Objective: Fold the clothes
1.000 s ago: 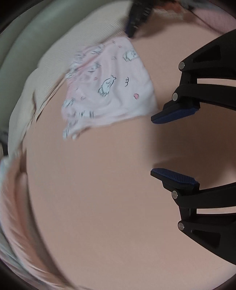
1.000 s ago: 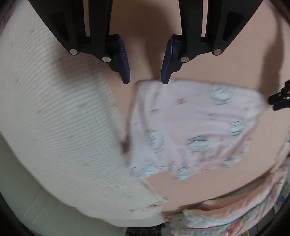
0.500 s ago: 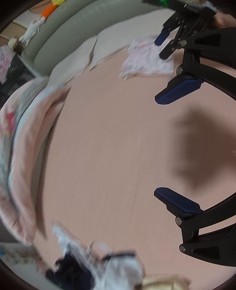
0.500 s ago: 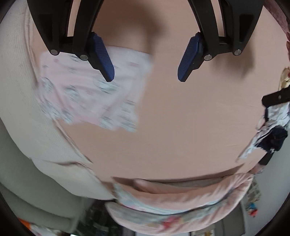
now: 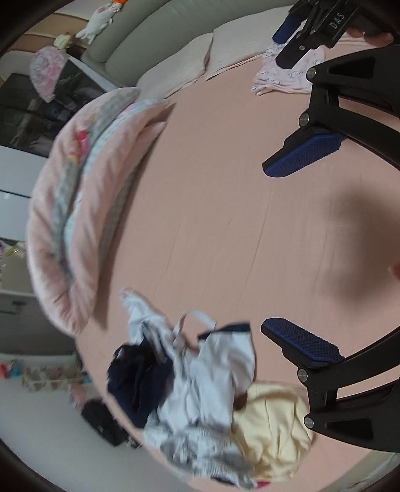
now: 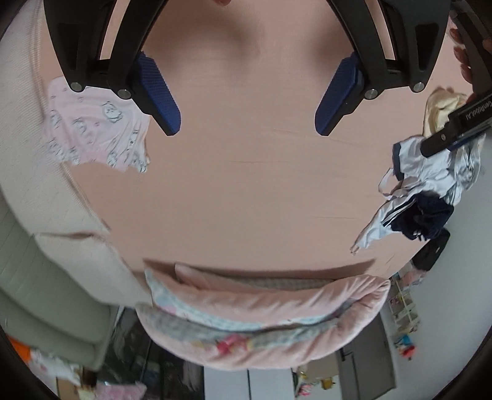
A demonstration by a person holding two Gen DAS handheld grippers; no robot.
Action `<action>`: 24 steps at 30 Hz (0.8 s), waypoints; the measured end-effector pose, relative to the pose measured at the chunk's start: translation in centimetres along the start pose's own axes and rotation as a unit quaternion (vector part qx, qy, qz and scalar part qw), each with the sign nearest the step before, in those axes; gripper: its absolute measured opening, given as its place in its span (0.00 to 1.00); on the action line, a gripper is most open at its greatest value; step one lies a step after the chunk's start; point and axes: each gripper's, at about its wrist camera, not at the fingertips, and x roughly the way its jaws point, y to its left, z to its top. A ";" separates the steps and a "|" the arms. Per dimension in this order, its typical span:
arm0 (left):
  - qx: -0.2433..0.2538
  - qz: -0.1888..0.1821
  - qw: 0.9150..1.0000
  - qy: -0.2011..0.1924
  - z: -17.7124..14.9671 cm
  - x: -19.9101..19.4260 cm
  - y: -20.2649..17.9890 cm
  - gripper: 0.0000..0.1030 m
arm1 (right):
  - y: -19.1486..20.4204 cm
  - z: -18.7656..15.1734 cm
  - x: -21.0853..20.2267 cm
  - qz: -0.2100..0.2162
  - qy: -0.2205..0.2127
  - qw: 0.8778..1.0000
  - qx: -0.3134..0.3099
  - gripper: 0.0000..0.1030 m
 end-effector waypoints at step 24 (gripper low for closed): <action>0.049 0.016 0.998 -0.048 -13.2 -14.9 0.4 0.91 | 2.4 -14.8 -15.6 -0.025 -0.030 0.999 -0.025 0.87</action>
